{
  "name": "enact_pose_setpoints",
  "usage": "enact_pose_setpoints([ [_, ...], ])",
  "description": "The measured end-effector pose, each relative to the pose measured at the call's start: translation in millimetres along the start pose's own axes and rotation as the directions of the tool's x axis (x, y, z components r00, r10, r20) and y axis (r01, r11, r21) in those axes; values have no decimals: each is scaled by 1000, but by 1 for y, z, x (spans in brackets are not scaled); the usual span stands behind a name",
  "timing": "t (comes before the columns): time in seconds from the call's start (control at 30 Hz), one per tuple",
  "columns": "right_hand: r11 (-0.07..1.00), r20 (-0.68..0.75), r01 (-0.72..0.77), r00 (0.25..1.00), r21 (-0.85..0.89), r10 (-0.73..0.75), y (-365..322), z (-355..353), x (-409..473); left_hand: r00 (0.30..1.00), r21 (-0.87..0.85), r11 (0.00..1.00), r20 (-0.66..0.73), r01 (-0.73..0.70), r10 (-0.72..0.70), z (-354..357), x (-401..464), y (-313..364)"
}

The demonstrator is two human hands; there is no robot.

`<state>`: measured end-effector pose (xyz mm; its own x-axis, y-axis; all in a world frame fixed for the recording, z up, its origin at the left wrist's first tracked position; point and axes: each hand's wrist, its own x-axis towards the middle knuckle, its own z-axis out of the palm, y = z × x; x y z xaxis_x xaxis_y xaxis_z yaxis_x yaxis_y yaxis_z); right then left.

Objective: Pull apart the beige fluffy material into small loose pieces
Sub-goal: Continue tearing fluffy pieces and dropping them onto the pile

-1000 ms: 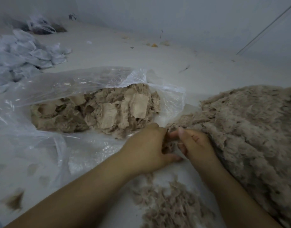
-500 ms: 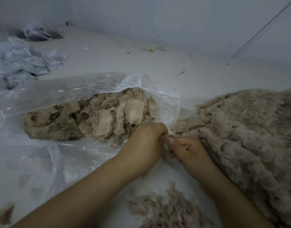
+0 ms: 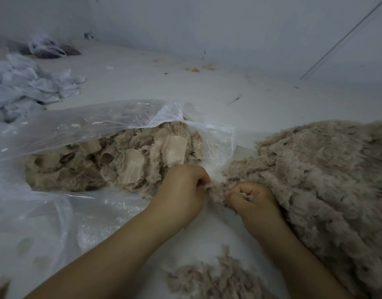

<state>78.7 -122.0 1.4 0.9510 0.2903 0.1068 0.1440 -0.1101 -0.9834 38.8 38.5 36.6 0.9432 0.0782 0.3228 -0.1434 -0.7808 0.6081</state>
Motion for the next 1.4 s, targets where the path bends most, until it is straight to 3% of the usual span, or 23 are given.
enact_pose_setpoints([
  [0.3,999,-27,-43,999,-4,43,-2,1,0,999,158,987,-39,16,-10,-3,-1,-7],
  [0.43,998,-23,-48,999,-32,48,3,-1,-1,990,66,998,-137,17,-8,-8,-2,-10],
  [0.57,1000,55,-5,998,30,3,-3,2,-3,983,63,995,-162,-83,92,-4,-6,-5],
  [0.7,991,101,128,986,48,-132,-8,1,-4,958,139,967,-167,-212,234,3,-8,-2],
  [0.83,986,82,101,990,132,-112,-13,4,-5,928,186,932,-154,-310,339,8,-11,-1],
  [0.97,981,79,42,995,188,-57,-10,3,-1,902,127,911,-141,-391,407,11,-12,-2],
  [1.07,974,82,7,996,228,-26,-6,2,-1,927,-85,935,-189,-345,324,10,-16,1],
  [1.17,968,87,-3,996,249,-19,-3,2,-2,963,-332,923,-244,-192,112,9,-15,3],
  [1.23,970,98,-4,995,243,-21,-4,3,-2,979,-261,959,-197,-109,58,7,-12,1],
  [1.3,967,95,-18,995,255,-7,-7,3,-3,998,-169,985,-65,-32,22,10,-10,-3],
  [1.4,966,99,-21,995,259,-5,-12,2,-4,997,-322,944,16,73,-72,13,-8,-2],
])
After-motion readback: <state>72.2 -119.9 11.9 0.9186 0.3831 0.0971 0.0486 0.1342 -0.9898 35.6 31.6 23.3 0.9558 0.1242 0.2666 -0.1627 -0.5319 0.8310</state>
